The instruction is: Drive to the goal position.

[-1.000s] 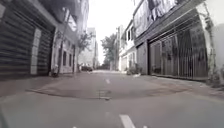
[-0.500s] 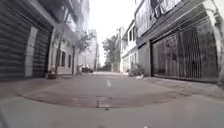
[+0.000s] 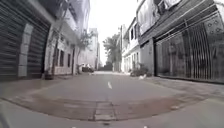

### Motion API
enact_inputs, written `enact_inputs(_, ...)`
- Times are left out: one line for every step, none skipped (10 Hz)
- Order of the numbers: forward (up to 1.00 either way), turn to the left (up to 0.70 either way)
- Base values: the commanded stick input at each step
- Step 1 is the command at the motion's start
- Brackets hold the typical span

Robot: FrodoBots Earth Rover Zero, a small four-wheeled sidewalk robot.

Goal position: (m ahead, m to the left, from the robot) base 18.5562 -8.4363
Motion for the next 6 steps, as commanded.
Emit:
enact_inputs(0.85, 0.00)
enact_inputs(0.85, 0.00)
enact_inputs(0.85, 0.00)
enact_inputs(0.85, 0.00)
enact_inputs(0.85, 0.00)
enact_inputs(0.85, 0.00)
